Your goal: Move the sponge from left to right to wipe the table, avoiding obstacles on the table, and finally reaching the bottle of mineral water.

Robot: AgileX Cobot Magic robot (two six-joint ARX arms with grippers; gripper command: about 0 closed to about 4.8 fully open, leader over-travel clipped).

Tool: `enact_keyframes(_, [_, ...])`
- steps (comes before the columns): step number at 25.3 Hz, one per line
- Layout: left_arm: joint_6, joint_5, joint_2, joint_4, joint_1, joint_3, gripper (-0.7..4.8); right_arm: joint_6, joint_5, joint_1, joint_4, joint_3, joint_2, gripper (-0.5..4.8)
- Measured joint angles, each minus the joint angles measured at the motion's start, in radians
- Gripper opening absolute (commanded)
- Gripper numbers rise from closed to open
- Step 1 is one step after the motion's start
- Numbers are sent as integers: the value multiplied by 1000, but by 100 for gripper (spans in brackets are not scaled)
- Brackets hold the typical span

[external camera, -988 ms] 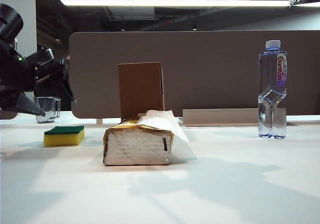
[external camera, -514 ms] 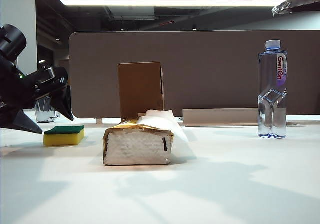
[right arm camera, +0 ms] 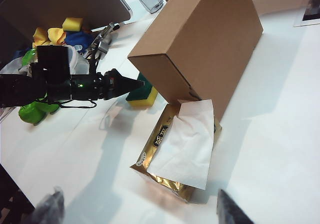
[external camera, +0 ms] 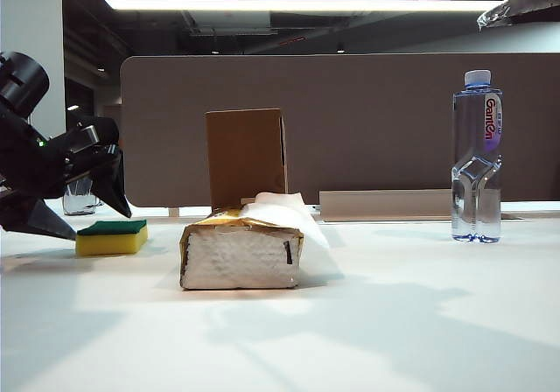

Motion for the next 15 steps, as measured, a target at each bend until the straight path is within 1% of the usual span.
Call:
enact_keyframes(6, [0,0,18,31,0,2,479,0,0,0,0,0,0,391])
enact_keyframes(9, [-8,-4,42,37,0,28,479,0,0,0,0,0,0,391])
enact_keyframes(15, [-23,-16,66,16,-1,56,479,0,0,0,0,0,0,391])
